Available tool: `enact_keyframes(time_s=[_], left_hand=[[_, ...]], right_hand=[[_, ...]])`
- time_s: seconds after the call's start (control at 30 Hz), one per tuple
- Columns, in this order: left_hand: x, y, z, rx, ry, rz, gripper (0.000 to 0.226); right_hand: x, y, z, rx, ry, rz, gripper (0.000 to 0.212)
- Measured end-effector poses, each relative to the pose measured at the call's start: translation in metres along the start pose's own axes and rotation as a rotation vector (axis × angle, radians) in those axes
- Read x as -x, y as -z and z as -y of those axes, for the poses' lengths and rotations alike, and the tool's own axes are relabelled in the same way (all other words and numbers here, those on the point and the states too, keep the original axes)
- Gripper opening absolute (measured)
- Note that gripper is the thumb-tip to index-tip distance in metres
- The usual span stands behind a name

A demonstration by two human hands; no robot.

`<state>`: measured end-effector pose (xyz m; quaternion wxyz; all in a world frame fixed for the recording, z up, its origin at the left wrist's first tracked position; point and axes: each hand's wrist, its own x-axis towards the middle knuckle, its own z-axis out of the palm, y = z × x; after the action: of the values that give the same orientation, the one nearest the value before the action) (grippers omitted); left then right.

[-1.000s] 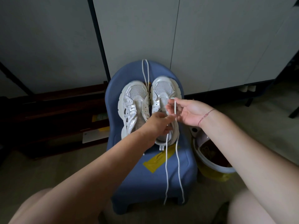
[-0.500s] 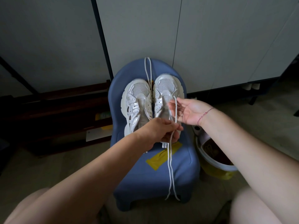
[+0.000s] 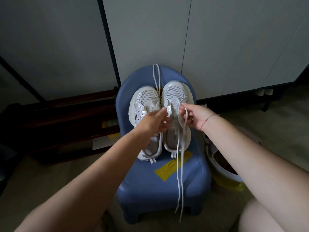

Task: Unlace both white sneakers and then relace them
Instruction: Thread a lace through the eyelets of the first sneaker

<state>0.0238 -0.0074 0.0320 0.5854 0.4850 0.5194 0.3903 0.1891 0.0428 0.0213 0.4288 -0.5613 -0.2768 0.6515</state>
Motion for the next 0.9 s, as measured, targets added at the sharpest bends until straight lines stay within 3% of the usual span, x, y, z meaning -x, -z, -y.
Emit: enact_keyframes(time_s=[0.1,0.27,0.33,0.47,0.6,0.67,0.8,0.9], left_hand=[[-0.017,0.004,-0.003,0.059,-0.039,-0.051,0.033],[-0.025,-0.010,-0.005,-0.045,-0.099,0.079,0.041],[-0.028,-0.015,-0.006,-0.078,-0.092,0.095,0.035],[-0.033,-0.019,-0.009,-0.021,-0.053,0.096,0.025],[-0.037,-0.018,-0.006,-0.013,-0.048,0.058,0.048],[-0.036,-0.018,-0.006,-0.016,-0.047,0.062,0.049],[-0.031,-0.022,-0.008,-0.025,-0.097,0.053,0.023],[-0.024,-0.032,-0.005,0.015,-0.137,0.054,0.023]], right_hand=[[-0.011,-0.001,0.000,0.103,0.074,-0.090,0.029],[-0.019,0.000,0.003,0.157,0.172,-0.105,0.031],[-0.020,0.002,0.007,0.134,0.199,-0.107,0.031],[-0.018,0.009,0.008,-0.065,0.133,-0.025,0.034],[-0.011,0.021,0.019,-0.287,0.145,0.010,0.034],[-0.006,0.027,0.026,-0.388,0.154,-0.001,0.032],[-0.001,0.030,0.031,-0.455,0.038,0.027,0.031],[0.012,0.016,0.029,-0.495,-0.096,0.166,0.033]])
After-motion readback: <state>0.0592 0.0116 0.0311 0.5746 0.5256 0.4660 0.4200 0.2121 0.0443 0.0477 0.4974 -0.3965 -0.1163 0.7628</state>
